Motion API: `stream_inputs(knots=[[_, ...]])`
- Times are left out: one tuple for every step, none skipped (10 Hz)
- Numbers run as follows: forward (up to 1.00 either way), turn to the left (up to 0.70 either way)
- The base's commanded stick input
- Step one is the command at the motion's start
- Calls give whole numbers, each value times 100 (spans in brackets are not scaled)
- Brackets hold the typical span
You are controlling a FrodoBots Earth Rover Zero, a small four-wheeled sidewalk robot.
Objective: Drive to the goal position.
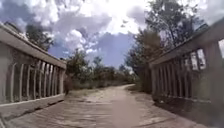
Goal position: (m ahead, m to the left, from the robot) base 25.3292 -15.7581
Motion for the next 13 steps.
stream_inputs(knots=[[70, 0], [70, 0], [70, 0], [70, 0], [70, 0], [70, 0], [70, 0], [70, 0], [70, 0], [70, 0], [70, 0], [70, 0], [70, 0]])
